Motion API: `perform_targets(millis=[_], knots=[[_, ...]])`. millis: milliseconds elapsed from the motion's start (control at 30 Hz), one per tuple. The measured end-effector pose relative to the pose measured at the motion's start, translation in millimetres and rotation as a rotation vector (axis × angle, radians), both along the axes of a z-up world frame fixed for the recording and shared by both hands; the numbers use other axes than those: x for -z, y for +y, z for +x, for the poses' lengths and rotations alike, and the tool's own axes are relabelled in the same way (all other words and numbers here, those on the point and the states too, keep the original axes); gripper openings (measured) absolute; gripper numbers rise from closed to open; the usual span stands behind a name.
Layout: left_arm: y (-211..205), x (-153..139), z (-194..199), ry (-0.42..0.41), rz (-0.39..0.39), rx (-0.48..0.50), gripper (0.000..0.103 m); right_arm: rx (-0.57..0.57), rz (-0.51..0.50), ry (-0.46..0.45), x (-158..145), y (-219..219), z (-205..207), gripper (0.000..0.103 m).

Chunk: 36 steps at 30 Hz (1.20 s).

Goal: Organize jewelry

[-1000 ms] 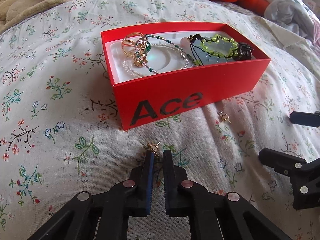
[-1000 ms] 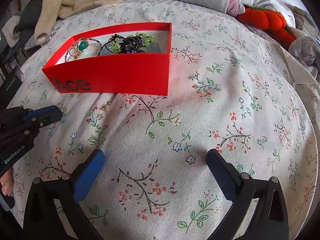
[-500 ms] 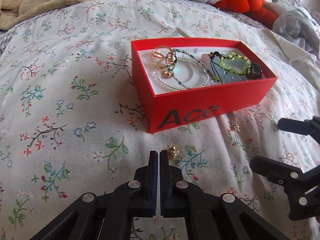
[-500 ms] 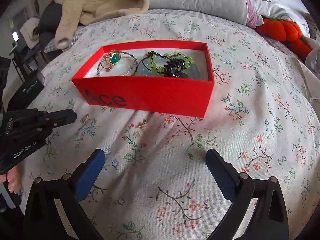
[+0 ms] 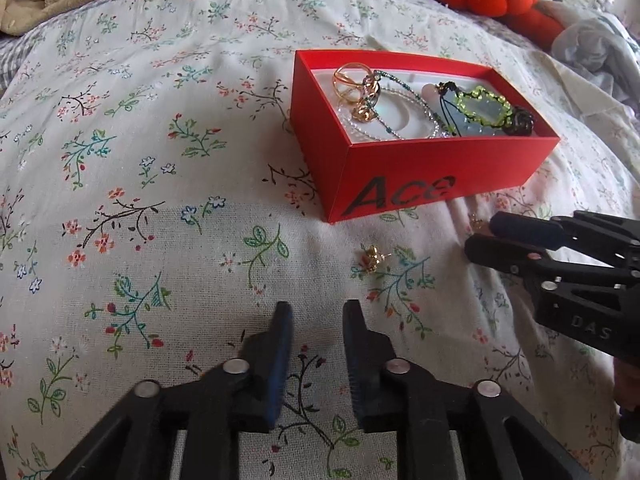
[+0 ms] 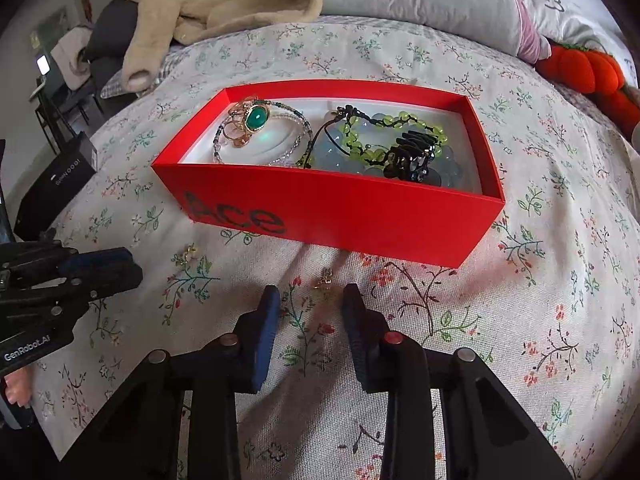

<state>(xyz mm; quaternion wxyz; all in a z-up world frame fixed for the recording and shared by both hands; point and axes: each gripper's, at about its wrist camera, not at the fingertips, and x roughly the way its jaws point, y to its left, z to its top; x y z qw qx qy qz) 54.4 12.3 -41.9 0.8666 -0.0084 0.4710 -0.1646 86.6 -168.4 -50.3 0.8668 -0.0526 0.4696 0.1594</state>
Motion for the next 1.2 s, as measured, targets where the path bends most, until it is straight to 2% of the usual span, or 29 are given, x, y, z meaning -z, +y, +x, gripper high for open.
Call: perform_targets(millis=[200, 367, 600, 700, 867, 1200], knots=[[-3.8, -0.6, -4.1, 0.006, -0.009, 0.027, 0.022, 0.009, -0.020, 0.009, 5.9, 5.1, 6.8, 0.029], [-5.5, 2.5, -5.4, 0.019, -0.020, 0.028, 0.022, 0.040, 0.001, 0.017, 7.6, 0.0, 11.3, 0.011], [-17.4, 6.3, -0.6, 0.014, -0.021, 0.050, 0.023, 0.047, 0.038, 0.024, -2.7, -7.8, 4.5, 0.010], [-24.7, 9.6, 4.8, 0.014, -0.009, 0.062, 0.023, 0.058, 0.083, 0.027, -13.2, -18.0, 1.0, 0.010], [-30.0, 10.4, 14.7, 0.019, -0.035, 0.059, 0.023, 0.090, 0.158, 0.016, -27.4, -37.6, -4.6, 0.010], [-45.4, 11.2, 18.4, -0.012, 0.030, 0.072, 0.022, 0.108, 0.185, 0.056, -28.1, -62.1, -0.3, 0.010]])
